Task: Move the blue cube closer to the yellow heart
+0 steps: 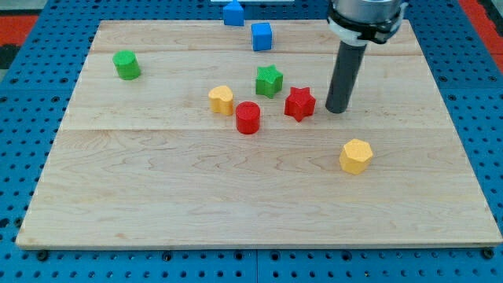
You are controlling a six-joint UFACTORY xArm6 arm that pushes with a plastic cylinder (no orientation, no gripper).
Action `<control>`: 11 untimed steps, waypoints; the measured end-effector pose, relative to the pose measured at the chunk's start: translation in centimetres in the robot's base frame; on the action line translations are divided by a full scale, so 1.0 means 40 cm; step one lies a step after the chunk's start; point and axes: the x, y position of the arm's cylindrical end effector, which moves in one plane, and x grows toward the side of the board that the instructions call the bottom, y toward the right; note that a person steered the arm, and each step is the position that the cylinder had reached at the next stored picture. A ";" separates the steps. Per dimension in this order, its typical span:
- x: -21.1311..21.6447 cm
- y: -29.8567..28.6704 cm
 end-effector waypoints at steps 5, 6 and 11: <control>-0.518 -0.078; -0.473 -0.246; -0.353 -0.588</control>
